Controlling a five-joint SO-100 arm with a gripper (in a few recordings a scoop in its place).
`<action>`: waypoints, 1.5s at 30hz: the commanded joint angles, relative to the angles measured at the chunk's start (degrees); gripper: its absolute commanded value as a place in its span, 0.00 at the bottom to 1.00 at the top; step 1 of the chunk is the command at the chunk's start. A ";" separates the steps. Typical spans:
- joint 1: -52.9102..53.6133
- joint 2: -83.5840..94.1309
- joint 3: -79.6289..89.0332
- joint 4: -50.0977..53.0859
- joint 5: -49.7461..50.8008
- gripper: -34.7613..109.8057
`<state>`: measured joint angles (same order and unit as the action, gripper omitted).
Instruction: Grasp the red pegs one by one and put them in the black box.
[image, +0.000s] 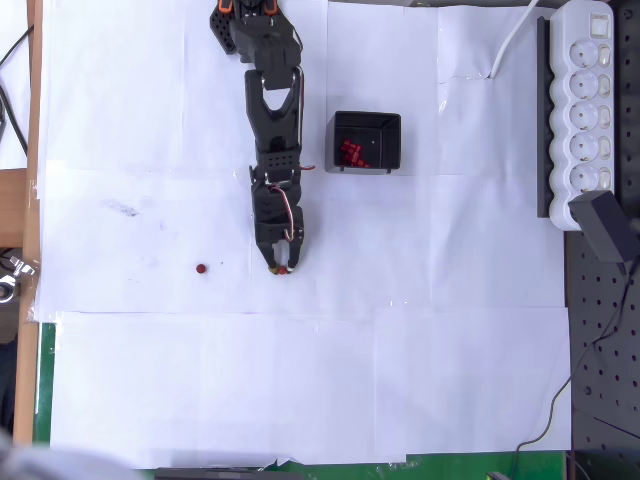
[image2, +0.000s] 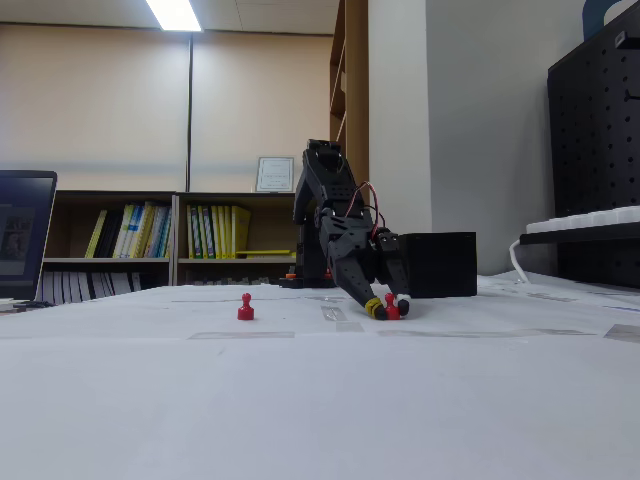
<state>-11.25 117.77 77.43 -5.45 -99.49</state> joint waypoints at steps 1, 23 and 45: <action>-1.58 -7.65 1.32 13.10 -3.52 0.24; -25.93 -34.37 40.78 105.64 -30.50 0.24; -33.05 -29.53 17.14 84.55 -34.10 0.37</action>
<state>-45.26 91.05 90.35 76.90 -132.71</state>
